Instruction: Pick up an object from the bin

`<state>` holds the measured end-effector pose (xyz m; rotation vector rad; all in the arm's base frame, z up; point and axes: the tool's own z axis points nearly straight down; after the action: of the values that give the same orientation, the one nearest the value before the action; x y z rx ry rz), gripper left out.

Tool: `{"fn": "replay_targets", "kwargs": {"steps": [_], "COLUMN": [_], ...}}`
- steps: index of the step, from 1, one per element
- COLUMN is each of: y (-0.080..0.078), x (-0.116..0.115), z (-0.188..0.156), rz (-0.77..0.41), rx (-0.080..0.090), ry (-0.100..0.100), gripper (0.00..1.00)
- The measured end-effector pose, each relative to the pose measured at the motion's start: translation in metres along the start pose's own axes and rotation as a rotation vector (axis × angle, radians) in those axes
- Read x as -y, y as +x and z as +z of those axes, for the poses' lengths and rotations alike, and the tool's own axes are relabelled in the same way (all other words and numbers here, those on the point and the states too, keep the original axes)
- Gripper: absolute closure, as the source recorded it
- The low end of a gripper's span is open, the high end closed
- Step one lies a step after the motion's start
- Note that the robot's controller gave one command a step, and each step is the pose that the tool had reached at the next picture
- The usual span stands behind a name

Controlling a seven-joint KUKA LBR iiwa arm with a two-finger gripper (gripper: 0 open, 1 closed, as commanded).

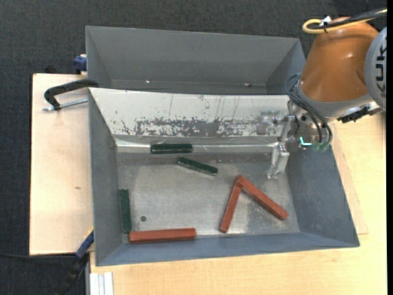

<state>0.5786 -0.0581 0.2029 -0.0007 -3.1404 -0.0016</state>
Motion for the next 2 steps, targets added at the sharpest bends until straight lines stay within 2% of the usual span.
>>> {"fn": "replay_targets", "kwargs": {"steps": [1,2], "y": [-0.001,0.028], "x": [0.0,-0.015], "z": [-0.001,0.053], "rz": [-0.001,0.016], "rx": [0.003,0.008], "ry": [0.0,0.0], "gripper": [0.0,0.0]}}
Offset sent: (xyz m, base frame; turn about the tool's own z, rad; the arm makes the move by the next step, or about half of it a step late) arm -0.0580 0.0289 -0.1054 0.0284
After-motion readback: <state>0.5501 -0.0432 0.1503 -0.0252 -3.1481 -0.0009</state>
